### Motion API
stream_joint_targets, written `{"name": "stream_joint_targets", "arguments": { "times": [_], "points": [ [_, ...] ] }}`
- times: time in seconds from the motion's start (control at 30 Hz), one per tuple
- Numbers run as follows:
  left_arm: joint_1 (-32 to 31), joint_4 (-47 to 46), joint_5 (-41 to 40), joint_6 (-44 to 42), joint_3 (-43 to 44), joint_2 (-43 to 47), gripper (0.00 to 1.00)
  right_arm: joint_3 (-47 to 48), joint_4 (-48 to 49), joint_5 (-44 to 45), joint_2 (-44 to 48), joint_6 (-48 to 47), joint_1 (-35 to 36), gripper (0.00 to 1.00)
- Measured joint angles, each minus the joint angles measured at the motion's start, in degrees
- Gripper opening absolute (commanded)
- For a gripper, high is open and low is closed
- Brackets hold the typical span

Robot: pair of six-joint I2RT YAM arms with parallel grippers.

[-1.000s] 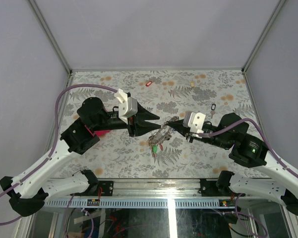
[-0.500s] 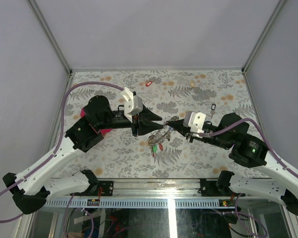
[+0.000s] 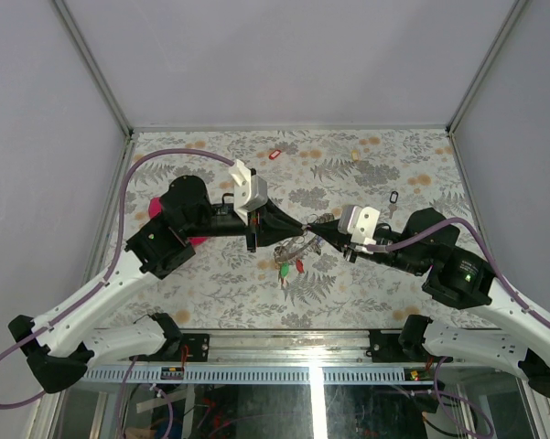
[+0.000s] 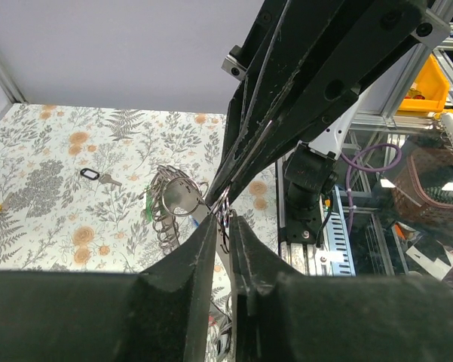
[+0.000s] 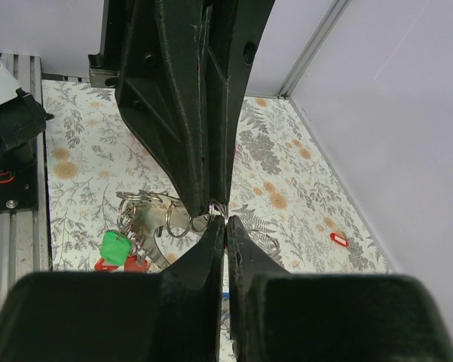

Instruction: Put the keys on the keyring

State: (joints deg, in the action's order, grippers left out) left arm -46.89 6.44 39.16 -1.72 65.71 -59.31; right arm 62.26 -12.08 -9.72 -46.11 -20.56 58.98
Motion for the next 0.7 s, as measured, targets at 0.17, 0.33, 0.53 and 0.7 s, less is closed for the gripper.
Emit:
{"name": "stream_joint_targets", "arguments": {
  "times": [0.17,0.33,0.53,0.7],
  "points": [
    [0.0,0.1,0.0,0.0,0.0,-0.3,0.00,-0.2,0.0,0.2,0.0,0.0,0.0,0.00],
    [0.0,0.1,0.0,0.0,0.0,-0.6,0.00,-0.4,0.0,0.7,0.1,0.0,-0.1,0.00],
    [0.0,0.6,0.0,0.0,0.0,-0.6,0.00,-1.2,0.4,0.9,0.4,0.0,-0.1,0.04],
    [0.0,0.6,-0.1,0.0,0.0,-0.6,0.00,-2.5,2.1,1.3,1.1,0.2,-0.1,0.17]
  ]
}}
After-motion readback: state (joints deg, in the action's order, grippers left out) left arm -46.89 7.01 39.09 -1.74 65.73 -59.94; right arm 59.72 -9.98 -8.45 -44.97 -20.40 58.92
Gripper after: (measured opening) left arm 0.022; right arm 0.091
